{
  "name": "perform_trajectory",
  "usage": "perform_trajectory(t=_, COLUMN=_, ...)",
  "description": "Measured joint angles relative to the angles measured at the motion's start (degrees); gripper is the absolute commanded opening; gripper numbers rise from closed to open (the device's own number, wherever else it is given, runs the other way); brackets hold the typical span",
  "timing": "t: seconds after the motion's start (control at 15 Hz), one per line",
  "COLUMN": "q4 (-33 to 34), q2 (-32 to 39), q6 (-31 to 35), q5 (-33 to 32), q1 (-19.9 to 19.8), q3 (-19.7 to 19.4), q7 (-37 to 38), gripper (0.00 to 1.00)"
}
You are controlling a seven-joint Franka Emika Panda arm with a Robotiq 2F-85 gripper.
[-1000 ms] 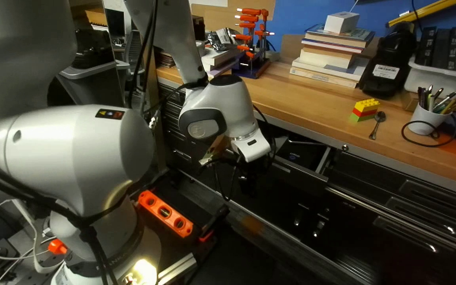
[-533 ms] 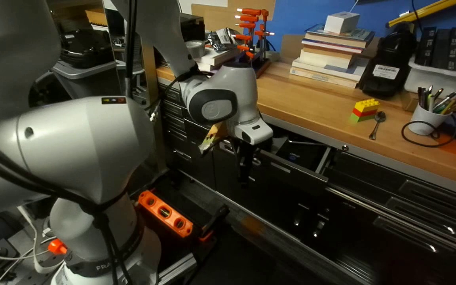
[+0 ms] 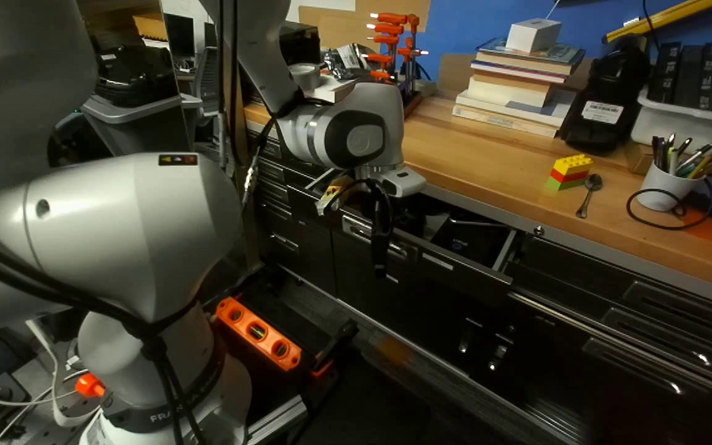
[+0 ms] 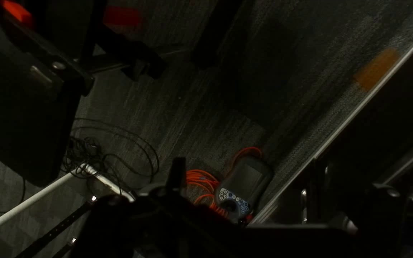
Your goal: Put the black objects on the tabletop in the open drawer and then close the drawer
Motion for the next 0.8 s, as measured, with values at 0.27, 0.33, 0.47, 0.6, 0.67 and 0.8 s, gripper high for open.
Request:
perform_trajectory(t=0.27, q4=1.8, q2=-1.5, q6=-1.7, q5=-3.3, q1=-8.0, q3=8.0, q7=2.8, gripper=1.0)
perform_trajectory(t=0.33, q4=2.2, q2=-1.8, q6=-1.8, q5=-3.4, q1=-10.6, q3=10.7, q7=3.4, gripper=1.0)
perform_trajectory(t=0.47, q4=2.8, q2=-2.2, q6=-1.7, q5=-3.3, q1=-17.0, q3=17.1, q7=4.8, gripper=1.0)
perform_trajectory(t=0.6, q4=3.6, q2=-2.6, q6=-0.9, q5=-2.8, q1=-24.4, q3=24.3, q7=6.2, gripper=1.0)
perform_trajectory(t=0.67, q4=4.0, q2=-2.7, q6=-0.1, q5=-2.3, q1=-28.2, q3=27.9, q7=6.6, gripper=1.0)
perform_trajectory(t=0.8, q4=4.5, q2=-2.7, q6=2.8, q5=-0.5, q1=-35.9, q3=35.4, q7=7.0, gripper=1.0)
